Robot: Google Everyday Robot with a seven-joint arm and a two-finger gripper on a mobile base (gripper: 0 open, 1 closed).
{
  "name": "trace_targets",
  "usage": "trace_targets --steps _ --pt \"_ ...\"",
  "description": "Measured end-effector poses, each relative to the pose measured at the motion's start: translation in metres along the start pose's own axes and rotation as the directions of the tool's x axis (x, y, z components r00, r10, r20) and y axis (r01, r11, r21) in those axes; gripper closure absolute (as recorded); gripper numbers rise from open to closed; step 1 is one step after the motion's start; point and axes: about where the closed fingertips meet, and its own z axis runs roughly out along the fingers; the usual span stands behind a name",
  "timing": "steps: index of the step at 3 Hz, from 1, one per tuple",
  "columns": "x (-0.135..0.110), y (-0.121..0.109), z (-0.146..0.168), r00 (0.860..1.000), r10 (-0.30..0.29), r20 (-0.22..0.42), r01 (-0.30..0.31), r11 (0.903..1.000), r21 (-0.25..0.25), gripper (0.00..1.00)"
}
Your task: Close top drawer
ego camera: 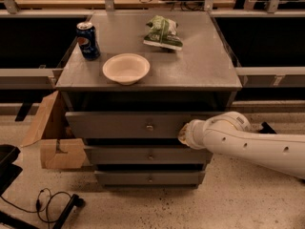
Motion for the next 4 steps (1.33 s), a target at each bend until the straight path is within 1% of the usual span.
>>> trace_targets --steps 3,4 --pt "-0.0001 0.0 0.0 1.0 0.0 0.0 0.0 1.0 0.0 0.12" --pt "-0.0001 0.0 0.0 1.0 0.0 0.0 0.0 1.0 0.0 0.0"
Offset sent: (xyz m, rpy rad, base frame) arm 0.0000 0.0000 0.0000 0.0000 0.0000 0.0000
